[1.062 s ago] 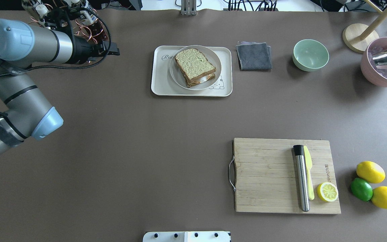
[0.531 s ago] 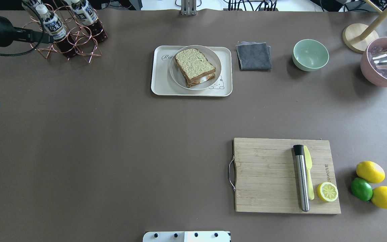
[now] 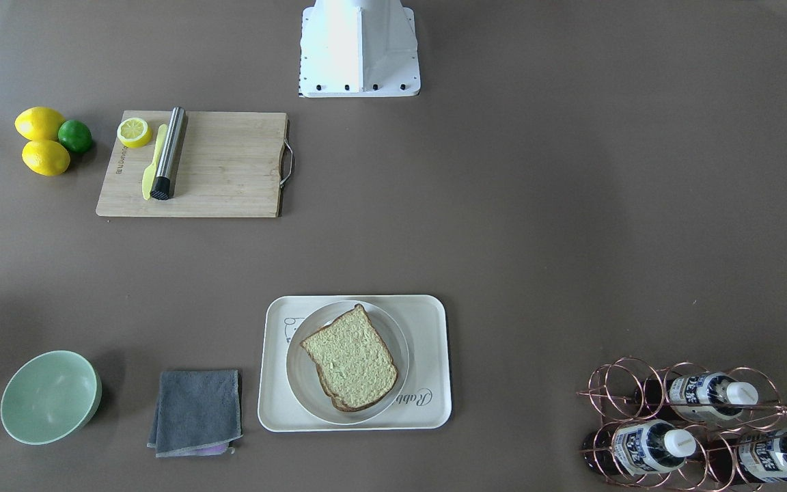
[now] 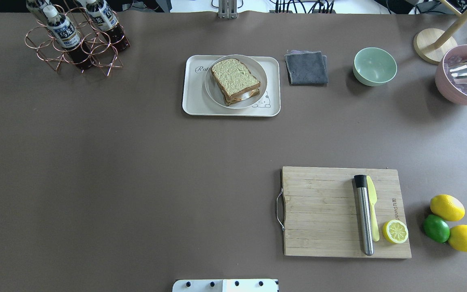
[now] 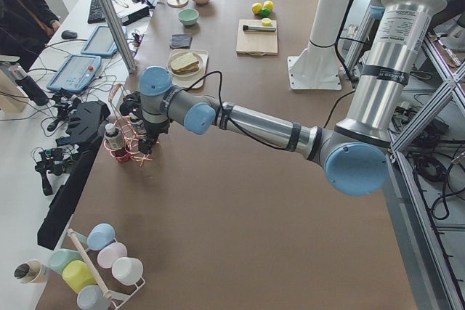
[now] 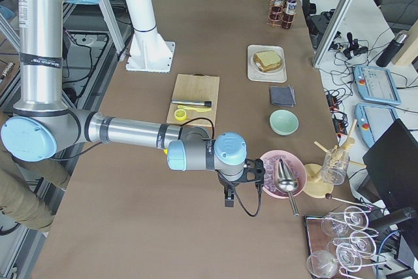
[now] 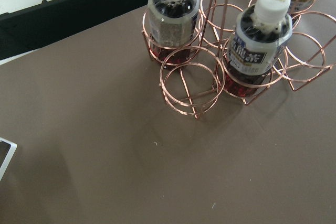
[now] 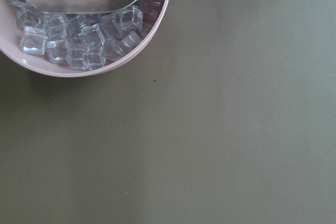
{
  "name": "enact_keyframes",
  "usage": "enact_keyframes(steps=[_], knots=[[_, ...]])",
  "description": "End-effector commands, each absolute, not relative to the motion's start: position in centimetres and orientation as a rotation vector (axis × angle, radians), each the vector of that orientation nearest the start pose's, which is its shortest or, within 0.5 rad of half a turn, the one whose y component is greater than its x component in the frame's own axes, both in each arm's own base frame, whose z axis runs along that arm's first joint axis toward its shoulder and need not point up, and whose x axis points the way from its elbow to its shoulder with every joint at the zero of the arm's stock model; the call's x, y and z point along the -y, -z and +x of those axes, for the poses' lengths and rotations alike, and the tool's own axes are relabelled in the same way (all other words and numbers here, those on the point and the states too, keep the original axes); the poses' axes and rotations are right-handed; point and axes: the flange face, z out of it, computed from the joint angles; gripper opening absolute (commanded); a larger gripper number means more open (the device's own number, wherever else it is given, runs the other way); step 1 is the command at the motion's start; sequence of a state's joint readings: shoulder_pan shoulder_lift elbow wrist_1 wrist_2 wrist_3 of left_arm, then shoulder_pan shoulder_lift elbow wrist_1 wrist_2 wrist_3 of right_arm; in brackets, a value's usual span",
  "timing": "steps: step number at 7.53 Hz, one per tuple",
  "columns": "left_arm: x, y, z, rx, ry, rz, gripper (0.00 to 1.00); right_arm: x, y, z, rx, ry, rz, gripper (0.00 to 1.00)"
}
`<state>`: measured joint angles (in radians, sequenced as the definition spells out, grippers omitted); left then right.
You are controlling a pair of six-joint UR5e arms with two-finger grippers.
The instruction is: Make sandwich and place on tray
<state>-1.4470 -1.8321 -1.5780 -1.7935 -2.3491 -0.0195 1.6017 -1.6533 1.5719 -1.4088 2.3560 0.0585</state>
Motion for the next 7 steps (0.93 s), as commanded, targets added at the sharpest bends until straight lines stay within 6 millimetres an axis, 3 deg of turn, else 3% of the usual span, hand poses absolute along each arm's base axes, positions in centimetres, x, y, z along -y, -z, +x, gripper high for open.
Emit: enact_keyframes(steps=[1,3,5,7], knots=[[60.0,-54.0,-4.5,-0.786,-0.324,0.343,0.98,46.2,-67.8,7.9,0.774,-0.059,0.064,1.00],[58.7,-60.9,-6.8,-0.739,-0.347,0.280,0.98,46.5,-67.9,8.0,0.760,-0.064,0.062,1.00],[57.3,-62.6,-7.1,-0.741,-0.333,0.257,0.98,46.0,-68.3,7.9,0.771,-0.071,0.051,1.00],[57.0,-62.9,-7.8,-0.739,-0.318,0.254,0.98,46.4,-67.5,7.8,0.779,-0.069,0.063,1.00]])
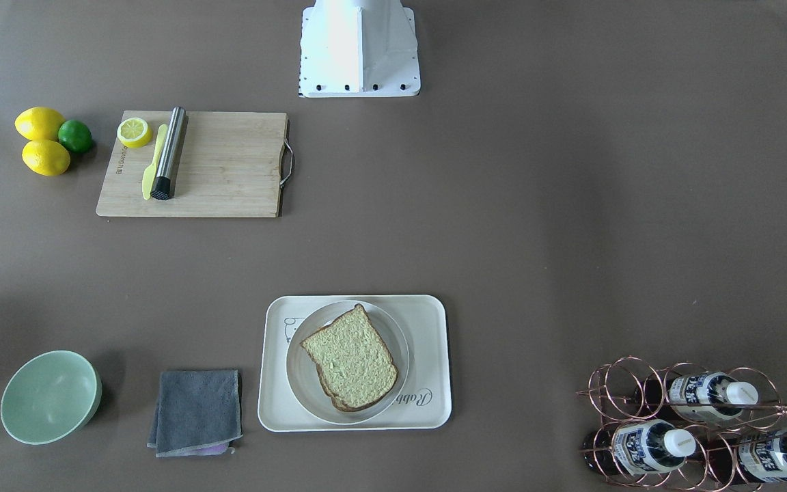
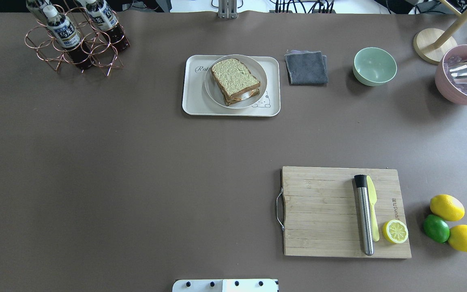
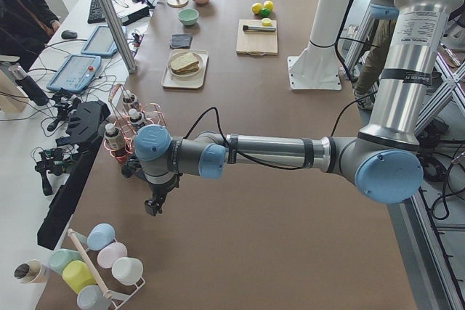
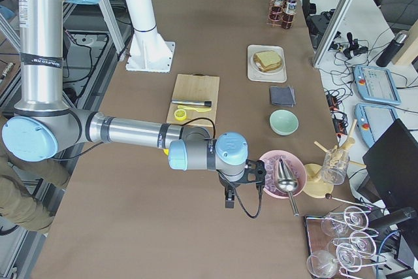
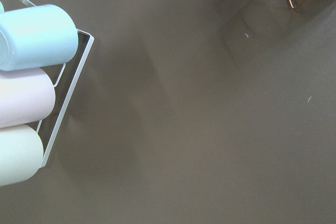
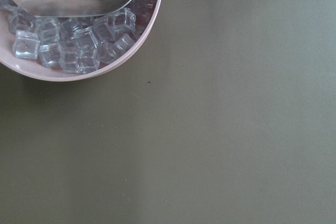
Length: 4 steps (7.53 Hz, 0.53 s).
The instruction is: Make sandwich and place on tray
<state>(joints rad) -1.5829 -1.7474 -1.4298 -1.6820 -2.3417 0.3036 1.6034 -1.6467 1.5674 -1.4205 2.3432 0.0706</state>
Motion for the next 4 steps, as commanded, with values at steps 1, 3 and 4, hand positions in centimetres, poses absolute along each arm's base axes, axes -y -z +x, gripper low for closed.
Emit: enact_keyframes(steps=[1,3,4], knots=[[55.7,-64.0,-8.8,-0.739,-0.296,0.245,0.98,47.7,-65.5,7.9,0.777,-0.072,0.059,1.00],[55.4,-64.1,-9.2,-0.740,-0.288,0.247,0.98,49.9,-61.0,8.1,0.742,-0.078,0.040,1.00],[55.3,-63.8,-9.5,-0.738,-0.285,0.253,0.98,50.2,-60.7,7.9,0.744,-0.075,0.037,1.00]])
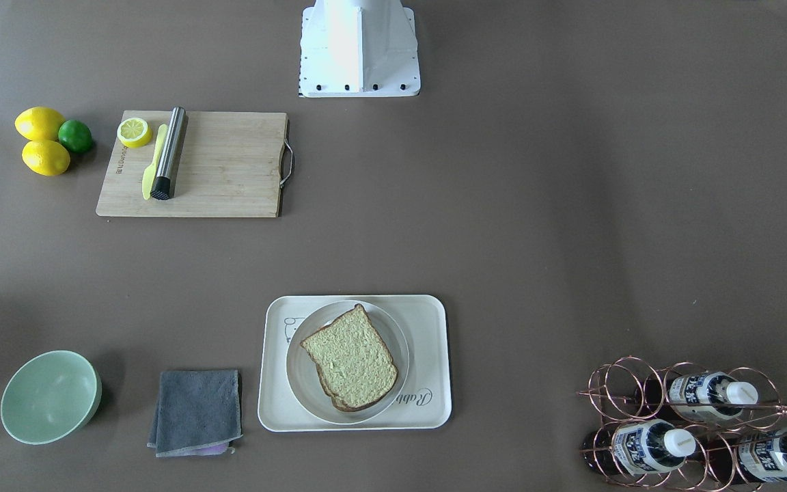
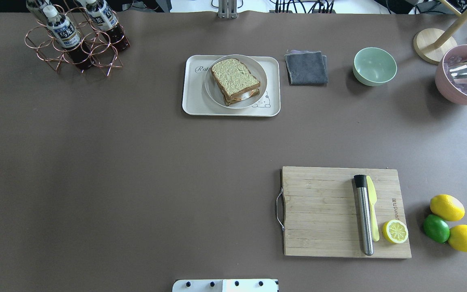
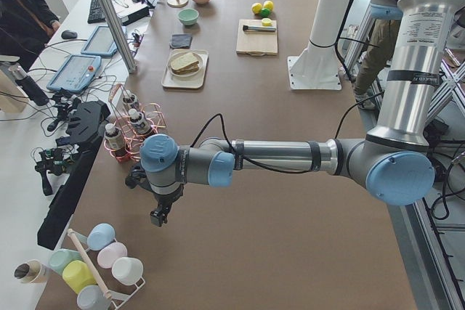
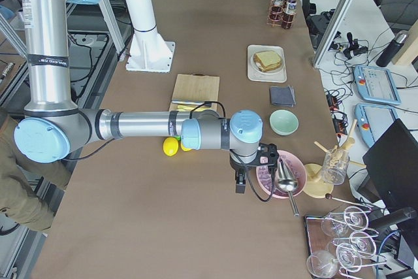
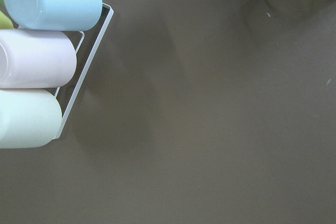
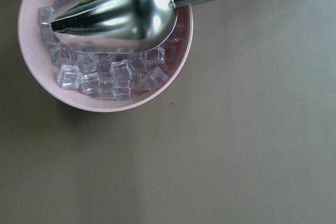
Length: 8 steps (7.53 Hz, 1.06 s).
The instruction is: Make sandwich and place on tray
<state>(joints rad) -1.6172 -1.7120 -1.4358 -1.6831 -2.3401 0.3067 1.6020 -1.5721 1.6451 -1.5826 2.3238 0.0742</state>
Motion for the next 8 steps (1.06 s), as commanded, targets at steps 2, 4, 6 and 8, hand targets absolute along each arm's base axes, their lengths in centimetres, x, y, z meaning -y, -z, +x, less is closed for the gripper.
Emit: enact_keyframes(steps=[2,4,6,8], knots=[[55.3,-63.9,-9.4,-0.739,-0.284,0.249,0.98,49.7,-61.1,7.7,0.768,-0.078,0.026,1.00],[55.1,-63.5,-9.3,-0.747,-0.272,0.250,0.98,49.4,-61.7,7.6,0.777,-0.082,0.018,1.00],[55.2,-62.3,-8.9,-0.751,-0.263,0.236,0.98,49.4,-61.7,7.6,0.779,-0.081,0.019,1.00],[55.2,-61.3,-8.7,-0.754,-0.240,0.229,0.98,49.3,-61.8,7.6,0.777,-0.083,0.017,1.00]])
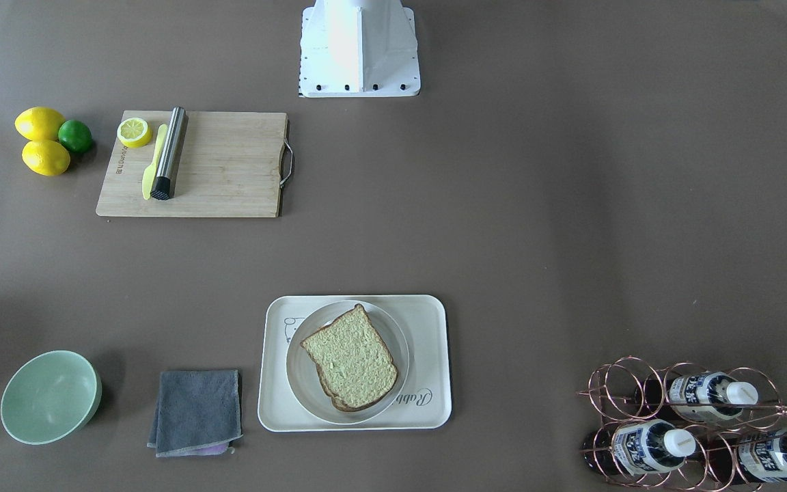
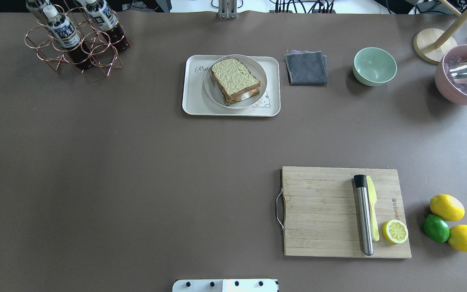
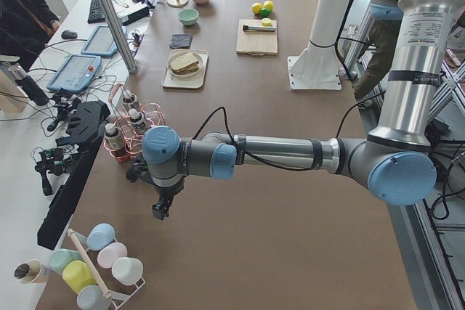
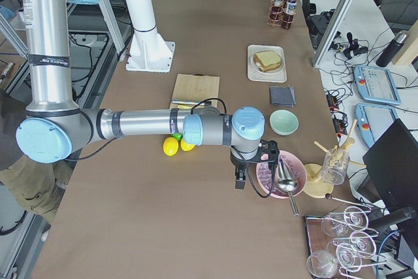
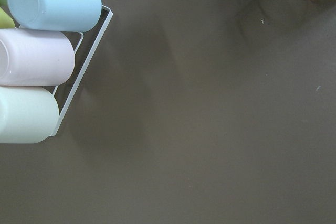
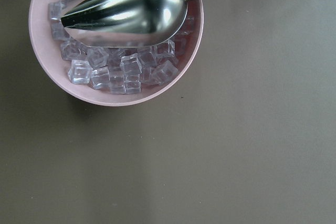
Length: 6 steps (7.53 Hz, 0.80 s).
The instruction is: Make sandwich and place on tray
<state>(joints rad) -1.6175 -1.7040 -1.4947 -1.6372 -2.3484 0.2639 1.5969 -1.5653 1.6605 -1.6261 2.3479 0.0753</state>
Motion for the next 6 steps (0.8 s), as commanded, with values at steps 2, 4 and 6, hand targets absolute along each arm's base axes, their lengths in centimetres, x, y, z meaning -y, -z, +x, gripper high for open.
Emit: enact_keyframes(steps=[2,4,6], knots=[[55.22,-61.21,-8.71,-0.755,-0.239,0.230,0.98,49.37,-61.82,7.67,0.772,-0.081,0.019,1.00],[55.29,-61.13,-8.72,-0.753,-0.240,0.231,0.98,49.30,-61.97,7.67,0.772,-0.082,0.016,1.00],[55.29,-61.21,-8.72,-0.753,-0.239,0.230,0.98,49.22,-62.08,7.69,0.769,-0.082,0.014,1.00]])
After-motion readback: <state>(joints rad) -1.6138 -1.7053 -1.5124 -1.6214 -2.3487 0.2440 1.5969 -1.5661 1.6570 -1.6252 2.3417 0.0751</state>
